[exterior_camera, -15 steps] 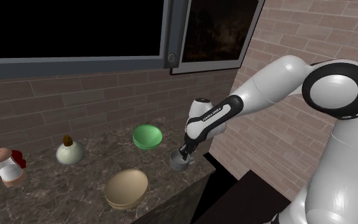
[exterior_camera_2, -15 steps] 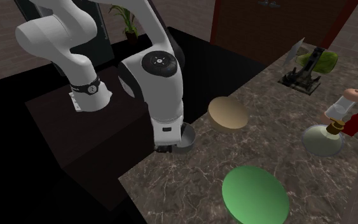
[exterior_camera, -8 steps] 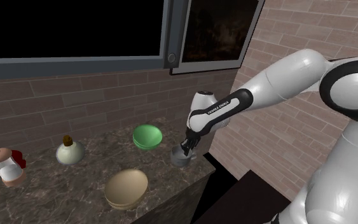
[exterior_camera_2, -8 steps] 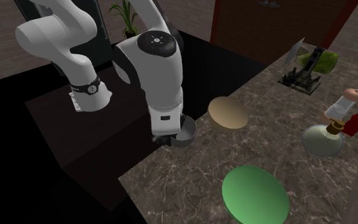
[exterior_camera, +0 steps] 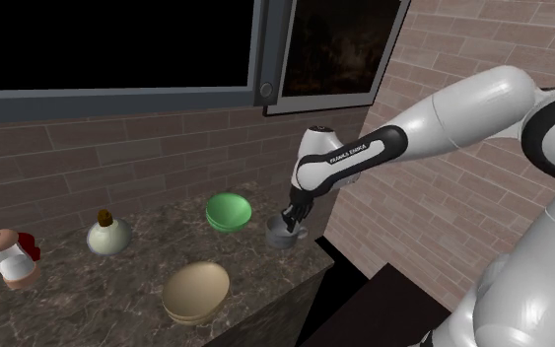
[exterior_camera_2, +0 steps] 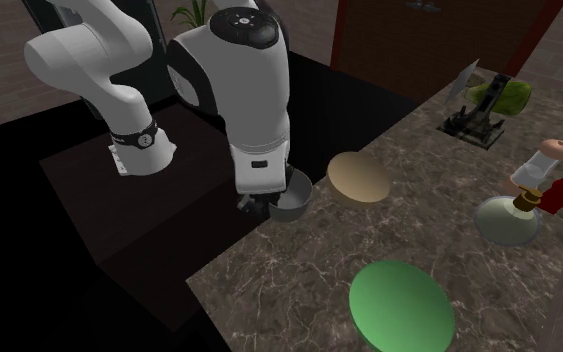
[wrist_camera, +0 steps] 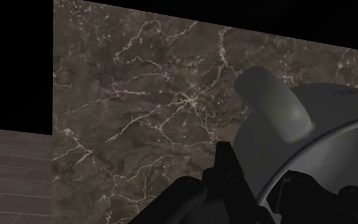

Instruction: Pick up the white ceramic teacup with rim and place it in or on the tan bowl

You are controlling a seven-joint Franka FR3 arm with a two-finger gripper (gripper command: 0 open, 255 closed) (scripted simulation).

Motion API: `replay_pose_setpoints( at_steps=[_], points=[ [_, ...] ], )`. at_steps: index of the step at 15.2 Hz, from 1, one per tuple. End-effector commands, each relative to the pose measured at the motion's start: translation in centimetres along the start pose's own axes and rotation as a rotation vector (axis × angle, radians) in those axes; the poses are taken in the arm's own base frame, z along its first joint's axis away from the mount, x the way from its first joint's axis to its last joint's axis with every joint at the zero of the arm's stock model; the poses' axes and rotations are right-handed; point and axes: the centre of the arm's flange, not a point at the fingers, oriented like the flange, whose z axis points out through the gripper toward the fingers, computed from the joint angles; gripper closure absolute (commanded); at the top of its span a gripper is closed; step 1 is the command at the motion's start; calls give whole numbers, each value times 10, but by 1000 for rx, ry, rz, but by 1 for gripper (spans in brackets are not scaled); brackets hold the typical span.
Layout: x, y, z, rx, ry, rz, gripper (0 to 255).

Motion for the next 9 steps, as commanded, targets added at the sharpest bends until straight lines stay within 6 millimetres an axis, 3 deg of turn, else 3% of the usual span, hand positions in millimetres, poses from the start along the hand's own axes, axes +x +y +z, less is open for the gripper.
replay_pose_setpoints(
  at_steps=[1, 3, 9],
  points=[
    [-1, -1, -11, 0, 0, 0, 255],
    [-1, -1, -17, 0, 0, 0, 255],
    [13, -79, -14, 0, 0, 0, 255]
  ],
)
